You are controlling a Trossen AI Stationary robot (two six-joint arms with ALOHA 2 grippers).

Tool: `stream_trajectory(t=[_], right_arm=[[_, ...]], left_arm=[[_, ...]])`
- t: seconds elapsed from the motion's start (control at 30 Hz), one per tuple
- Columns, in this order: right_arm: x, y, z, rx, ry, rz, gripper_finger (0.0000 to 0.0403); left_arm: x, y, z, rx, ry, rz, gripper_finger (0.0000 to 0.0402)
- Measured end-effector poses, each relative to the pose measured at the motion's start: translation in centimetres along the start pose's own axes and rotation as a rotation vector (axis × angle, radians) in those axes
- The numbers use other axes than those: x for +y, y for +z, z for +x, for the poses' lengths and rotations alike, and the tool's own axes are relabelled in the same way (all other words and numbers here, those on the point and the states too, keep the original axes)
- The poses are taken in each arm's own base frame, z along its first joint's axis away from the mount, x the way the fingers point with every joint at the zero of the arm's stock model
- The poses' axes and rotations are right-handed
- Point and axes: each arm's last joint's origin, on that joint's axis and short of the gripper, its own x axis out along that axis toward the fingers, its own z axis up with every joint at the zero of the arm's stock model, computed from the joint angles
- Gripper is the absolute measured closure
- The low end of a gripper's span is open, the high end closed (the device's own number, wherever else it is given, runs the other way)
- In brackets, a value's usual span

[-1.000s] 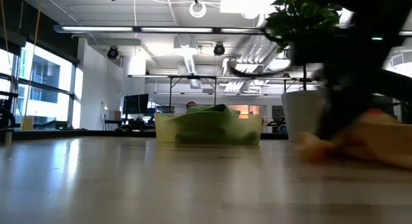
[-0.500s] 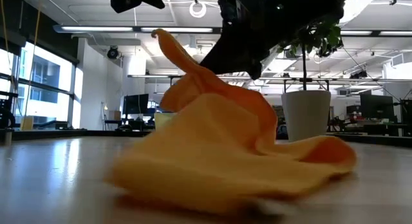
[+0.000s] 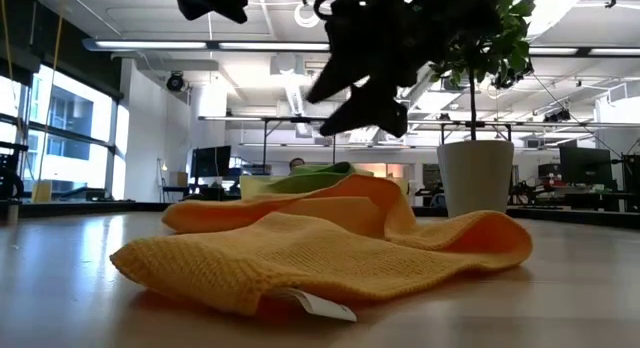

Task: Fold microfiber towels
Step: Fold the orange microfiber cloth

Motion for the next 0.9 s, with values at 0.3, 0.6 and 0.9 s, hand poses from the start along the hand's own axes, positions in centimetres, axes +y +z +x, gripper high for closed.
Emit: stream_trajectory(t=[0.3,0.6,0.9], right_arm=[[2.9,-4.5,-0.3,0.246,-0.089,-0.077,0.0199],[6.1,-7.7,-0.1,0.177,-0.184,-0.390,0.0199],[6.5,-10.6,2.8,0.212,-0.202,-0.507,0.0199]], left_arm=[[0.1,-0.6,0.0,0.072,-0.022,-0.007,0.0289],[0.2,-0.7,0.0,0.087,-0.015,-0.019,0.0289],[0.1,-0.7,0.0,0.084,-0.013,-0.100,0.0289]])
